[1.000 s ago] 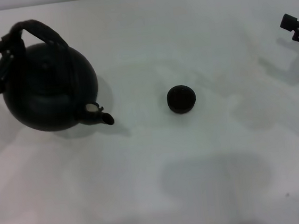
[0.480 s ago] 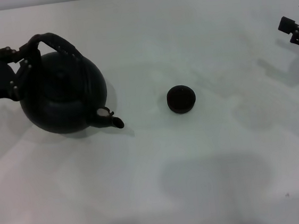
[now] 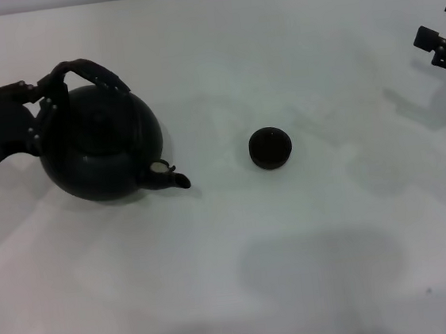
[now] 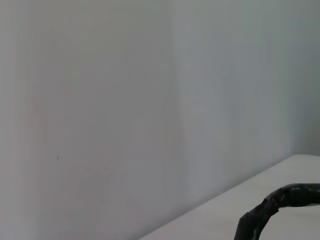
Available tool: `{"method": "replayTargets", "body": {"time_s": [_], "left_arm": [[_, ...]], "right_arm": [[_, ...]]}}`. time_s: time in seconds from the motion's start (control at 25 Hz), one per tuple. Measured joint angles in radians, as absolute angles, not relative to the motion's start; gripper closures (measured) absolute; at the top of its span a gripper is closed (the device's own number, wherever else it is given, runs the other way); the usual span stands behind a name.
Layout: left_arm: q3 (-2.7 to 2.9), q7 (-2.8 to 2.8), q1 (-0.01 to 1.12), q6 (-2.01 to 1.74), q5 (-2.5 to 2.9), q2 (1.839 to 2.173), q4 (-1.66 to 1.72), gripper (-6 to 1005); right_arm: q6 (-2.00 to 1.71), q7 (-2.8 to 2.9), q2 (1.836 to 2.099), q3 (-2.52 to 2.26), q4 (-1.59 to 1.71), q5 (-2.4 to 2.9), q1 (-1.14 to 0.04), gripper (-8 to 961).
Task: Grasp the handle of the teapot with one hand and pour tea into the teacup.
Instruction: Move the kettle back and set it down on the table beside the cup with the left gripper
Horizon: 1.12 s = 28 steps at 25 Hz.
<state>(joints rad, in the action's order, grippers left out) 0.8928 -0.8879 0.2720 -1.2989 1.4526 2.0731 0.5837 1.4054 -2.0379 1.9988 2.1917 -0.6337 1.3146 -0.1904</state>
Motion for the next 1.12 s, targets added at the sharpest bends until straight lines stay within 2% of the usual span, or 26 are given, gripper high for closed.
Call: {"method": "replayTargets", "body": {"time_s": [1.12], "left_arm": [[0.896,-0.805,0.34,-1.24,1.421,2.075,0.436,872]], "right_arm": [[1.369,-2.051,2.0,2.198,-0.624,1.308,-0.206,112]]}}
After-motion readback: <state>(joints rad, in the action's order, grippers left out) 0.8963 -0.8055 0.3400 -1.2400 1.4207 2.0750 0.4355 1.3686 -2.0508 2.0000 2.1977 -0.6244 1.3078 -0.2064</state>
